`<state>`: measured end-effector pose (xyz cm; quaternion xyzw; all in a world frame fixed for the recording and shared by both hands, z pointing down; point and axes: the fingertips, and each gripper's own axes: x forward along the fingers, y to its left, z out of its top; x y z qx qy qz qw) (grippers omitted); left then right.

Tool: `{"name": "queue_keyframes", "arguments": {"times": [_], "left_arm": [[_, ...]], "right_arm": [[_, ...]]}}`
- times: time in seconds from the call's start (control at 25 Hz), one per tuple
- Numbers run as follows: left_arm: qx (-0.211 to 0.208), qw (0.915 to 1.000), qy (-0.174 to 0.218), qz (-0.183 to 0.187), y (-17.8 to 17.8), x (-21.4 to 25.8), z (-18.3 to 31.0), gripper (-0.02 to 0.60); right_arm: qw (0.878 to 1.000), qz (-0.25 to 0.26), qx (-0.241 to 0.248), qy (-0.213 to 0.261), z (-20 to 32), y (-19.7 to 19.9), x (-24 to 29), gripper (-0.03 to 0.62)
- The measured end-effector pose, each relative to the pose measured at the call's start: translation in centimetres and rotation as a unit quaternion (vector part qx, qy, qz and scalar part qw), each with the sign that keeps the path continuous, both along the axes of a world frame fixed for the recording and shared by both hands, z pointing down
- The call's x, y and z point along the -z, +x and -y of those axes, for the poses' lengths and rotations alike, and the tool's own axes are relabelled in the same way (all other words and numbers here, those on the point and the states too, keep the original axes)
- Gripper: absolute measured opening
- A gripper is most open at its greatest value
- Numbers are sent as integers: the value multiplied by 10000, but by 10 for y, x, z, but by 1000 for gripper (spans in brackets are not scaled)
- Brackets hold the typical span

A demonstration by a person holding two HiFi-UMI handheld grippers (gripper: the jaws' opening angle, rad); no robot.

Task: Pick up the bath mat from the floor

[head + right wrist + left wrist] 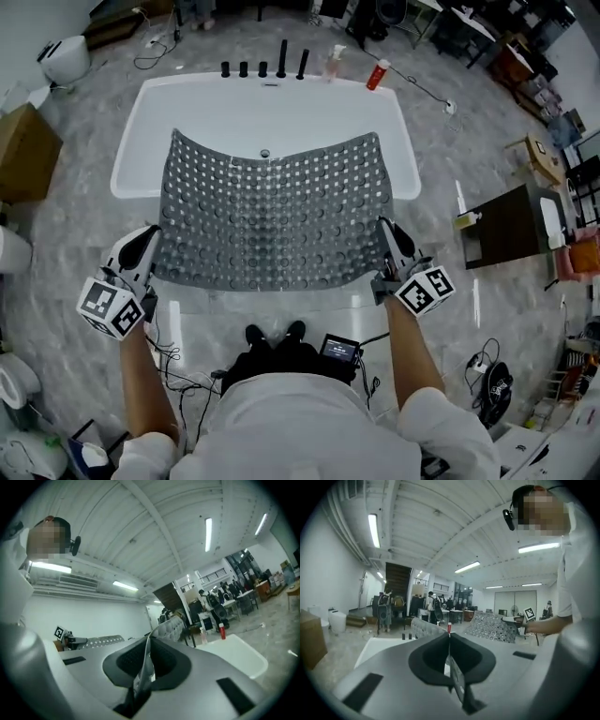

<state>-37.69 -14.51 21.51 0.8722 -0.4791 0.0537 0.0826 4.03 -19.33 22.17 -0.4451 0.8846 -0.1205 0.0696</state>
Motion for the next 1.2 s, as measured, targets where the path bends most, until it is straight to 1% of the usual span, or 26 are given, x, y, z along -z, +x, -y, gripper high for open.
{"name": "queue_keyframes", "arguments": {"times": [0.08, 0.12, 0.16, 0.24, 0.28, 0.36, 0.44, 0.56, 0.68, 0.92, 1.12, 1.2], "left_arm": [[-22, 9991, 416, 47, 10, 47, -15, 13], [-35, 9979, 642, 65, 27, 65, -27, 12], [-50, 9963, 859, 64, 50, 79, -43, 11], [-80, 9925, 1220, 71, 102, 95, -79, 11], [-102, 9906, 1359, 118, 121, 101, -92, 11], [-161, 9878, 1531, 213, 140, 108, -104, 10], [-223, 9874, 1557, 195, 145, 112, -109, 9], [-279, 9882, 1503, 132, 147, 121, -109, 9], [-236, 9886, 1482, 124, 152, 131, -109, 9], [23, 9868, 1620, 88, 167, 143, -124, 9], [180, 9889, 1473, 111, 173, 133, -116, 9], [236, 9897, 1410, 108, 191, 126, -135, 9]], "right_arm": [[9993, -46, 38, 373, -17, 1, 44, 41], [9982, -122, 66, 577, -30, 13, 61, 41], [9966, -231, 90, 786, -46, 32, 73, 41], [9925, -358, 113, 1166, -85, 75, 88, 43], [9906, -327, 109, 1327, -101, 90, 96, 43], [9870, -246, 79, 1586, -120, 100, 110, 43], [9847, -231, 90, 1725, -129, 97, 120, 43], [9836, -202, 173, 1786, -127, 88, 132, 43], [9828, -347, 267, 1796, -125, 85, 135, 43], [9830, -459, 452, 1718, -129, 94, 125, 43], [9852, -466, 521, 1563, -117, 95, 108, 43], [9856, -441, 560, 1533, -135, 111, 99, 43]]}}
